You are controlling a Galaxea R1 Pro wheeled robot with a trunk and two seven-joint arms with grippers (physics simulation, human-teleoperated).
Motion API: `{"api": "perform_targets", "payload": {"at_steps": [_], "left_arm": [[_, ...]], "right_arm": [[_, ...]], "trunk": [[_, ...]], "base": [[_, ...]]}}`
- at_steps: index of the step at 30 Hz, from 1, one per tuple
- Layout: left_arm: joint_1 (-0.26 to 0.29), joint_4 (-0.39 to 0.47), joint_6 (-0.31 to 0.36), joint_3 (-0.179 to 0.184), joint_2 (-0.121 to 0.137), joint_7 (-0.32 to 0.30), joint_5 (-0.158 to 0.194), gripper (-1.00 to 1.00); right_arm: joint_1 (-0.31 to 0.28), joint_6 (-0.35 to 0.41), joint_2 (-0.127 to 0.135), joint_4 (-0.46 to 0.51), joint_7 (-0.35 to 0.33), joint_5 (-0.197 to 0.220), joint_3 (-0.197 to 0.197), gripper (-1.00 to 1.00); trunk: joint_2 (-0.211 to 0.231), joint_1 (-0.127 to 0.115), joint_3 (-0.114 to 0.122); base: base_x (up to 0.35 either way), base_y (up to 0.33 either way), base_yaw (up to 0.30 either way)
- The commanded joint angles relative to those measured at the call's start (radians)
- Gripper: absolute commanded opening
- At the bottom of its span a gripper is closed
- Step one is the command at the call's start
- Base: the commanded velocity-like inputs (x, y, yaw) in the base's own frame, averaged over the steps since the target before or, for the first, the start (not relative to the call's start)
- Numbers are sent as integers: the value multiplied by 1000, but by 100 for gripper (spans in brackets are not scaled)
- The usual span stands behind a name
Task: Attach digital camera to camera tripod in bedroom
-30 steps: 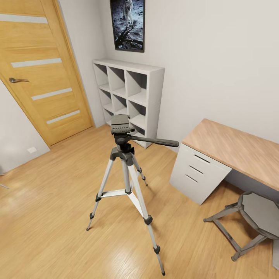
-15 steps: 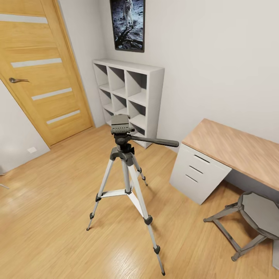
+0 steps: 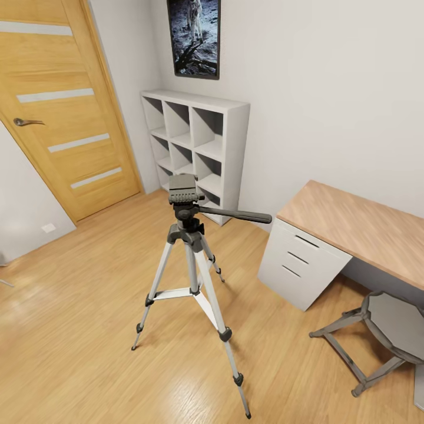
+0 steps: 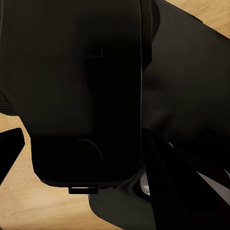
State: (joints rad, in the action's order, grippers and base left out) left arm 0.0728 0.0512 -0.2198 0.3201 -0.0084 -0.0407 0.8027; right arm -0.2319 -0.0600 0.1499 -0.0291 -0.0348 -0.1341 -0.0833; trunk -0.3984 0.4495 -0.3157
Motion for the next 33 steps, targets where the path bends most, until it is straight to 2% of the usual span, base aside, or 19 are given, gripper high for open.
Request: {"api": "perform_targets", "payload": {"at_steps": [1, 26, 29, 33], "left_arm": [[1, -2, -4, 6, 0, -4, 8, -100], [1, -2, -4, 6, -2, -4, 10, -100], [1, 2, -3, 6, 3, -1, 14, -100], [1, 11, -2, 5, 25, 2, 17, -100]], "right_arm": [[-1, -6, 0, -3, -2, -10, -9, 100], [-1, -3, 1, -3, -4, -12, -9, 100], [-1, -4, 0, -3, -4, -12, -9, 100], [-1, -5, 2, -3, -5, -12, -9, 100]], "trunk": [[-2, 0, -2], [-2, 0, -2], [-2, 0, -2], [-2, 0, -2]], "base": [[0, 0, 0], [0, 0, 0], [0, 0, 0], [0, 0, 0]]}}
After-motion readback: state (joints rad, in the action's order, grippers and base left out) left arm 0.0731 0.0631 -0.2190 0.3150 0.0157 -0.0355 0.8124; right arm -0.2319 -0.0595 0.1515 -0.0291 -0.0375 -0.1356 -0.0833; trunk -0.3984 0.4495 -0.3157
